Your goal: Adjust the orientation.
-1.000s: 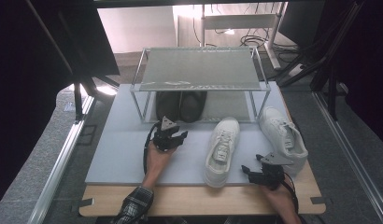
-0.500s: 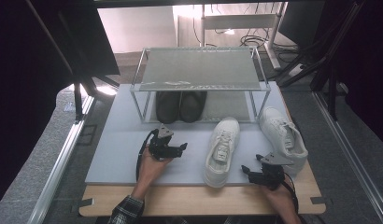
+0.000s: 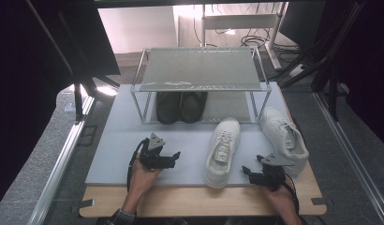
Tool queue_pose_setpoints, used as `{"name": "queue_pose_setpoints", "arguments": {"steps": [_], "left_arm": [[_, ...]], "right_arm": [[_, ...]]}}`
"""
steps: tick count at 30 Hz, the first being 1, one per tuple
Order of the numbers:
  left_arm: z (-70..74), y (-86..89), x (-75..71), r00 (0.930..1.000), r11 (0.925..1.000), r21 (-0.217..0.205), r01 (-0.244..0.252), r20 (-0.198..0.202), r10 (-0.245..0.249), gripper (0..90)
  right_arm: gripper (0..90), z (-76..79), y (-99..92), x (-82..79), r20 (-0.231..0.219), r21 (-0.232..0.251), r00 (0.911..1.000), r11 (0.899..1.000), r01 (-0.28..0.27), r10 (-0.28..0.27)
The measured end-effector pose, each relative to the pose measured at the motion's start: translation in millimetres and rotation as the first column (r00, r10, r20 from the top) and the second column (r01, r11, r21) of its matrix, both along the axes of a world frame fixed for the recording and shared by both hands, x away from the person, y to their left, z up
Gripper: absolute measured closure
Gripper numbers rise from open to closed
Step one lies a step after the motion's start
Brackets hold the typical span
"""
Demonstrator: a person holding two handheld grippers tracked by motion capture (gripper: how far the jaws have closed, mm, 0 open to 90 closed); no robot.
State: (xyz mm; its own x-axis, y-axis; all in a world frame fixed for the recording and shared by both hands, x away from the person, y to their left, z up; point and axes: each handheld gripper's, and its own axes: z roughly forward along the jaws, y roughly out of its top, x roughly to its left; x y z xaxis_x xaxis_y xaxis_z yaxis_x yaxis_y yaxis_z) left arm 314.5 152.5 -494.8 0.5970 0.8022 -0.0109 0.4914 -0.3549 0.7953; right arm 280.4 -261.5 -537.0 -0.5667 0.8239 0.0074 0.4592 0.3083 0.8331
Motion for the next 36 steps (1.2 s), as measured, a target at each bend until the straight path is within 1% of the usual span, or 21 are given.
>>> {"name": "queue_pose_setpoints", "arguments": {"steps": [1,3,6,9,11,13,14,17,19,21,26,28,29,30,36], "left_arm": [[-2.0,4.5,-2.9,0.9999,0.9999,-0.013,-0.010,0.001,0.010,12.3],[-4.5,8.9,-6.7,0.9997,0.9996,-0.017,-0.023,0.002,0.023,12.3],[-8.2,14.3,-13.9,0.9993,0.9993,-0.003,-0.036,0.006,0.036,12.0],[-12.3,18.0,-21.9,0.9987,0.9987,-0.005,-0.050,0.008,0.050,11.9],[-15.6,19.0,-26.3,0.9987,0.9987,-0.009,-0.050,0.000,0.050,11.9],[-18.9,18.4,-31.6,0.9988,0.9987,0.015,-0.049,0.006,0.049,11.8],[-20.2,18.2,-33.8,0.9986,0.9985,0.021,-0.051,0.014,0.051,11.8],[-23.2,18.6,-38.8,0.9986,0.9983,0.029,-0.051,0.015,0.050,11.8],[-25.4,20.4,-43.3,0.9980,0.9982,0.014,-0.058,0.024,0.058,11.8],[-28.5,23.3,-46.1,0.9977,0.9979,0.003,-0.065,0.018,0.065,11.8],[-38.9,31.5,-47.0,0.9954,0.9954,0.005,-0.096,0.003,0.096,11.9],[-43.6,33.6,-45.4,0.9953,0.9952,0.014,-0.097,-0.006,0.097,12.0],[-44.9,35.4,-45.0,0.9954,0.9954,-0.007,-0.095,-0.008,0.095,12.1],[-44.8,36.4,-44.8,0.9955,0.9955,-0.012,-0.094,-0.008,0.094,12.0],[-45.2,35.9,-44.2,0.9952,0.9952,-0.008,-0.098,-0.009,0.098,12.3]], "right_arm": [[23.4,0.0,0.0,0.0,0.000,0.000,1.0000,1.000,0.000,0.000],[23.4,0.0,-0.1,0.0,0.000,0.000,1.0000,1.000,0.000,0.000],[23.4,0.0,0.0,0.0,0.000,0.000,1.0000,1.000,0.000,0.000],[23.4,0.0,0.2,-0.1,0.000,0.000,1.0000,1.000,0.001,-0.001],[23.4,0.0,0.2,-0.1,0.000,-0.001,1.0000,1.000,0.001,-0.001],[23.4,0.0,0.2,-0.1,0.000,0.001,1.0000,1.000,0.000,0.000],[23.4,0.0,0.2,-0.1,0.000,-0.001,1.0000,1.000,0.001,-0.001],[23.4,0.0,0.2,-0.1,0.000,-0.001,1.0000,1.000,0.001,-0.001],[23.4,0.0,0.2,-0.1,0.000,-0.001,1.0000,1.000,0.001,-0.001],[23.4,0.0,0.2,-0.1,0.000,-0.001,1.0000,1.000,0.001,-0.001],[23.5,0.0,0.1,-0.1,-0.001,0.001,1.0000,1.000,0.001,-0.001],[23.5,0.0,0.1,-0.1,-0.001,0.001,1.0000,1.000,0.001,-0.001],[23.5,0.0,0.1,-0.1,-0.001,0.001,1.0000,1.000,0.002,-0.002],[23.6,0.0,0.1,-0.1,-0.001,0.001,1.0000,1.000,0.001,-0.001],[23.7,0.0,-0.3,0.0,-0.002,0.003,1.0000,1.000,0.001,-0.001]]}}
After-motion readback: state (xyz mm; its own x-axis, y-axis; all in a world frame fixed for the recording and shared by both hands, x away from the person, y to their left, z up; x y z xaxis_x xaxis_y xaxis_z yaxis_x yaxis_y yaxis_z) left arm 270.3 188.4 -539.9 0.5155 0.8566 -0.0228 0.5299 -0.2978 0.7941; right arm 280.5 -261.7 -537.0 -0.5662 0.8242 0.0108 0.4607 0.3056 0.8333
